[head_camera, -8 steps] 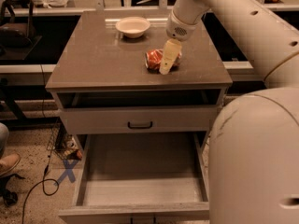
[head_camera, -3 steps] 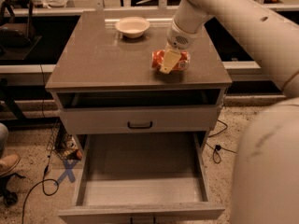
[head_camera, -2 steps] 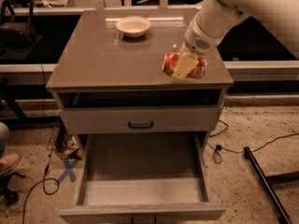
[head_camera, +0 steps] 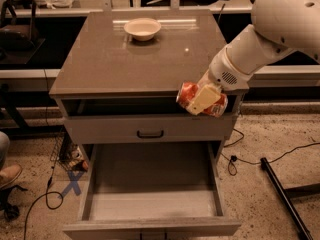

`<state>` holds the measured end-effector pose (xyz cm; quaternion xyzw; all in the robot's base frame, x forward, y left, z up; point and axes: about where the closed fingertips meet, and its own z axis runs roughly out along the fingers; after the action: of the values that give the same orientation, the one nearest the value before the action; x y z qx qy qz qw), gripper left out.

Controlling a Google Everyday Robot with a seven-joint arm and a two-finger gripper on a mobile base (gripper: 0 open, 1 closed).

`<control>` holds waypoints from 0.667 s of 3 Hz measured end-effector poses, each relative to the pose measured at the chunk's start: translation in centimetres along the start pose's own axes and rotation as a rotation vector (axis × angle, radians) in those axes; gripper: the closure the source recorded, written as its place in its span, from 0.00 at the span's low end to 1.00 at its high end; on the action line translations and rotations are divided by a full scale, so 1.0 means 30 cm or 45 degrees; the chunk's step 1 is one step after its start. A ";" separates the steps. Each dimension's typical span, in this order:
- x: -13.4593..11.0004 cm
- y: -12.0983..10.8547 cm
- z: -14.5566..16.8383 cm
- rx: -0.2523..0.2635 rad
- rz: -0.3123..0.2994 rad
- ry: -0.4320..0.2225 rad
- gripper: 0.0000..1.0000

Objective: Place coke can into middle drawer

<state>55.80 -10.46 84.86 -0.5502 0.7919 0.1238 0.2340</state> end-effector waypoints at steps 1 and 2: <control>0.000 0.000 0.001 0.000 0.000 0.000 1.00; 0.051 0.029 0.079 -0.053 0.063 0.010 1.00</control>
Offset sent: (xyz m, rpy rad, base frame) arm -0.0169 0.0016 -0.0729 0.0439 0.1523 -0.0627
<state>55.12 -10.31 81.99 -0.5358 0.8034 0.1439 0.2162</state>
